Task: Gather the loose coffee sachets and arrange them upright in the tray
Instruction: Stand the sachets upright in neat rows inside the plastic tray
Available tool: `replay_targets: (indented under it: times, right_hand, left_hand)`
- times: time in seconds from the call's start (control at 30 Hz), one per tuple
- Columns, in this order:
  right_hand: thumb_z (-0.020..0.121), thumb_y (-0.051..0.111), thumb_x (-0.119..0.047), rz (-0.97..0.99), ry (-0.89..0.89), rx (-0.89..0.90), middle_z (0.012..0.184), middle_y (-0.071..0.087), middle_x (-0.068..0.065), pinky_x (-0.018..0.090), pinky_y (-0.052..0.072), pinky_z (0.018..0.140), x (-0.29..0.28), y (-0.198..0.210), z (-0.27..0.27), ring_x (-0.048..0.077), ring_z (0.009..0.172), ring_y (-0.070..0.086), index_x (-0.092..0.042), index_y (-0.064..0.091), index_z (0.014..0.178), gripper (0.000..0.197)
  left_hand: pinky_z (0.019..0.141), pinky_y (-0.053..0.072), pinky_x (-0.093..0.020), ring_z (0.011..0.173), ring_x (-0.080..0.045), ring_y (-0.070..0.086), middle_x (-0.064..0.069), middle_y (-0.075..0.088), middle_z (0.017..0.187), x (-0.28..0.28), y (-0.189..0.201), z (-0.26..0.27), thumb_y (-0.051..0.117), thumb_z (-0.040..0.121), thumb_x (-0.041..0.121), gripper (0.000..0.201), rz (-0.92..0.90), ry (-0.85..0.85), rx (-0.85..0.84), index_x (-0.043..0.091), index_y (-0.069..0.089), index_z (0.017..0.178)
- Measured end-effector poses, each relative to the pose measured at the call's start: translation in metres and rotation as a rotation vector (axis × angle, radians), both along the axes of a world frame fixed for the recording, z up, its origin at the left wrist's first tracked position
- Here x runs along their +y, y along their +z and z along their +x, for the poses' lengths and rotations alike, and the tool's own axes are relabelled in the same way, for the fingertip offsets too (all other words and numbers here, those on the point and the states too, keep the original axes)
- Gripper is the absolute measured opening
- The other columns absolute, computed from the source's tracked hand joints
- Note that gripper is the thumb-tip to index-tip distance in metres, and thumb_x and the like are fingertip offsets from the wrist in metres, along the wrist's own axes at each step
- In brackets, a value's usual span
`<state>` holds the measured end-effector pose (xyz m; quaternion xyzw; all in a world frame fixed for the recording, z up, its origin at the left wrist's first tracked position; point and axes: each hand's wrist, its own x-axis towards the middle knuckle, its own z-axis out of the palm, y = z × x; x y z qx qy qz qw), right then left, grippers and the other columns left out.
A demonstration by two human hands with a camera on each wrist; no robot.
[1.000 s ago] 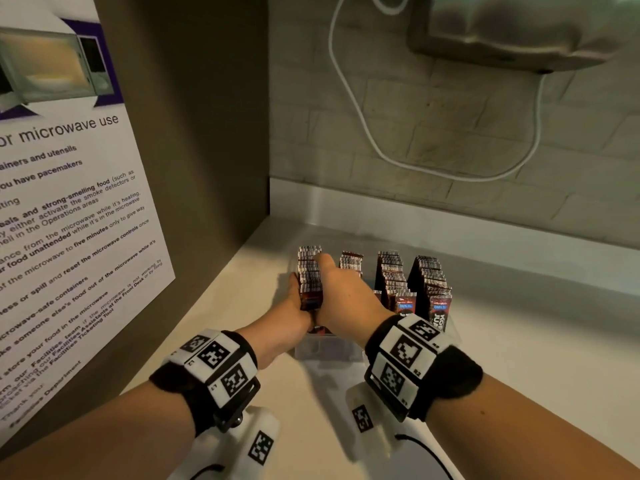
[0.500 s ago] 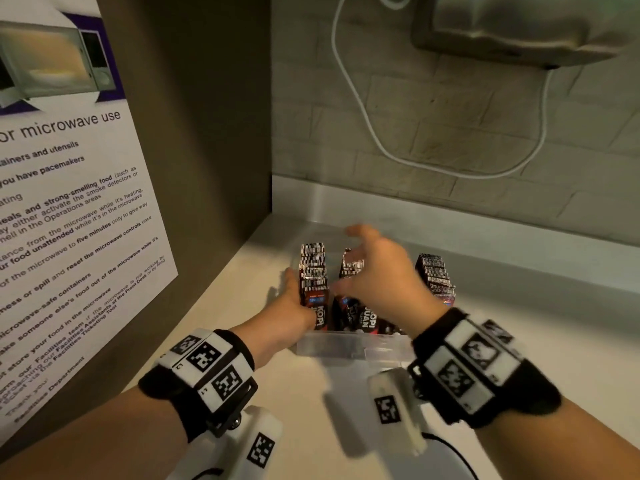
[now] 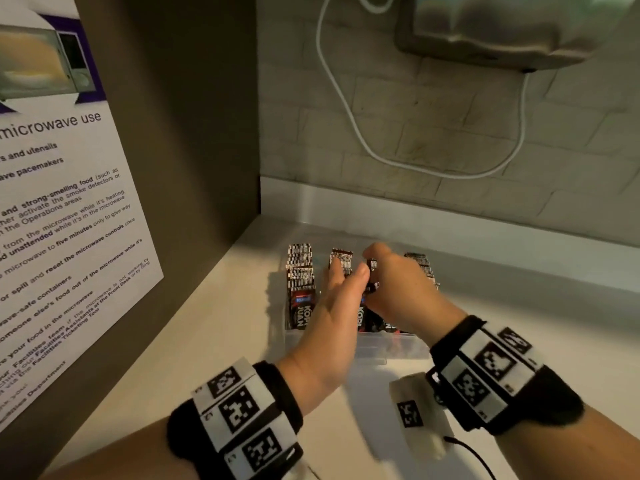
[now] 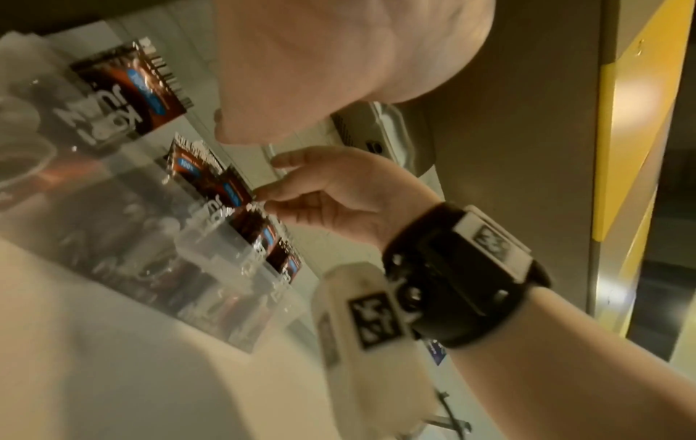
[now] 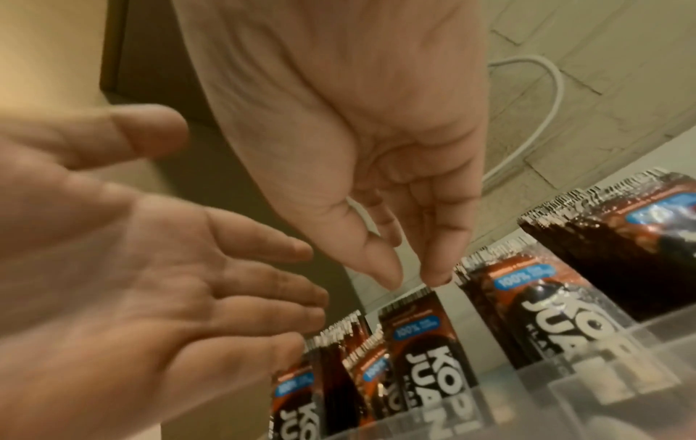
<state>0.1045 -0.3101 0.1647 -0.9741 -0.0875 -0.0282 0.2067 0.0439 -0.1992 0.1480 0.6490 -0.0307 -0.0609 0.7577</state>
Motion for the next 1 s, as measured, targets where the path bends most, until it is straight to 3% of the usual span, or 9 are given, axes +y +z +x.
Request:
replay_targets:
  times: [0.1, 0.23, 0.37, 0.53, 0.6, 0.7, 0.83, 0.9, 1.0]
  right_hand:
    - [0.080, 0.059, 0.003, -0.061, 0.003, 0.031, 0.106, 0.065, 0.014, 0.032, 0.050, 0.071, 0.002, -0.003, 0.005, 0.029, 0.094, 0.063, -0.011, 0.043, 0.128, 0.052]
    - [0.079, 0.057, 0.006, -0.095, 0.013, 0.044, 0.109, 0.065, 0.013, 0.035, 0.054, 0.077, 0.004, -0.004, 0.007, 0.030, 0.097, 0.063, -0.012, 0.045, 0.127, 0.052]
    - [0.081, 0.058, 0.005, -0.114, 0.027, 0.031, 0.107, 0.065, 0.013, 0.034, 0.054, 0.074, 0.005, -0.003, 0.005, 0.029, 0.094, 0.063, -0.011, 0.044, 0.127, 0.051]
    - [0.082, 0.055, 0.002, -0.098, 0.050, 0.057, 0.092, 0.064, 0.014, 0.041, 0.054, 0.069, 0.006, -0.002, -0.002, 0.032, 0.083, 0.063, -0.007, 0.042, 0.122, 0.043]
    - [0.081, 0.054, 0.004, -0.072, 0.044, 0.070, 0.084, 0.061, 0.010, 0.037, 0.052, 0.063, 0.007, -0.004, -0.002, 0.029, 0.078, 0.062, -0.006, 0.040, 0.122, 0.044]
    - [0.083, 0.053, 0.006, -0.027, 0.000, 0.111, 0.072, 0.049, 0.000, 0.023, 0.039, 0.048, 0.008, -0.007, 0.002, 0.018, 0.064, 0.053, -0.001, 0.037, 0.125, 0.046]
    - [0.086, 0.054, 0.002, 0.044, -0.071, 0.222, 0.072, 0.044, -0.003, 0.016, 0.031, 0.042, 0.011, -0.016, 0.008, 0.006, 0.059, 0.045, 0.002, 0.043, 0.117, 0.033]
    - [0.086, 0.054, 0.001, 0.057, -0.084, 0.286, 0.075, 0.052, 0.001, 0.018, 0.038, 0.045, 0.014, -0.020, 0.012, 0.012, 0.063, 0.052, -0.001, 0.050, 0.104, 0.018]
    - [0.084, 0.054, 0.002, 0.098, -0.082, 0.365, 0.093, 0.068, 0.014, 0.036, 0.057, 0.073, 0.016, -0.026, 0.016, 0.029, 0.085, 0.066, 0.002, 0.061, 0.097, 0.015]
  left_hand:
    - [0.118, 0.012, -0.030, 0.140, 0.005, 0.017, 0.022, 0.019, 0.156, -0.002, -0.008, -0.002, 0.045, 0.066, 0.087, 0.105, -0.033, -0.016, 0.075, 0.036, 0.016, 0.153]
    - [0.118, 0.023, -0.043, 0.138, -0.008, 0.036, 0.013, 0.041, 0.149, 0.001, -0.017, 0.006, 0.046, 0.052, 0.090, 0.106, -0.080, 0.006, 0.179, 0.041, 0.035, 0.146]
    - [0.113, 0.029, -0.036, 0.126, -0.008, 0.049, 0.011, 0.056, 0.135, 0.005, -0.011, 0.015, 0.038, 0.082, 0.078, 0.061, -0.039, 0.026, 0.272, 0.044, 0.050, 0.131]
    - [0.111, 0.034, -0.039, 0.125, -0.015, 0.050, 0.000, 0.054, 0.137, 0.007, 0.001, 0.026, 0.035, 0.092, 0.067, 0.061, -0.027, 0.061, 0.377, 0.030, 0.043, 0.140]
    - [0.109, 0.038, -0.041, 0.117, -0.016, 0.056, -0.003, 0.060, 0.127, 0.006, 0.004, 0.030, 0.036, 0.093, 0.064, 0.053, -0.027, 0.090, 0.387, 0.030, 0.049, 0.132]
    - [0.100, 0.047, -0.042, 0.086, -0.013, 0.062, -0.001, 0.063, 0.086, 0.003, 0.010, 0.037, 0.040, 0.096, 0.055, 0.031, -0.034, 0.152, 0.427, 0.030, 0.055, 0.084]
    - [0.093, 0.053, -0.045, 0.093, -0.025, 0.066, -0.012, 0.069, 0.100, 0.003, 0.011, 0.047, 0.042, 0.094, 0.059, 0.044, -0.057, 0.138, 0.503, 0.020, 0.060, 0.088]
    - [0.093, 0.053, -0.046, 0.096, -0.027, 0.066, -0.013, 0.069, 0.103, 0.002, 0.007, 0.056, 0.040, 0.094, 0.061, 0.049, -0.077, 0.111, 0.532, 0.017, 0.061, 0.089]
    - [0.092, 0.053, -0.047, 0.102, -0.029, 0.066, -0.014, 0.069, 0.109, 0.002, 0.004, 0.066, 0.036, 0.092, 0.066, 0.057, -0.038, 0.071, 0.559, 0.015, 0.062, 0.096]
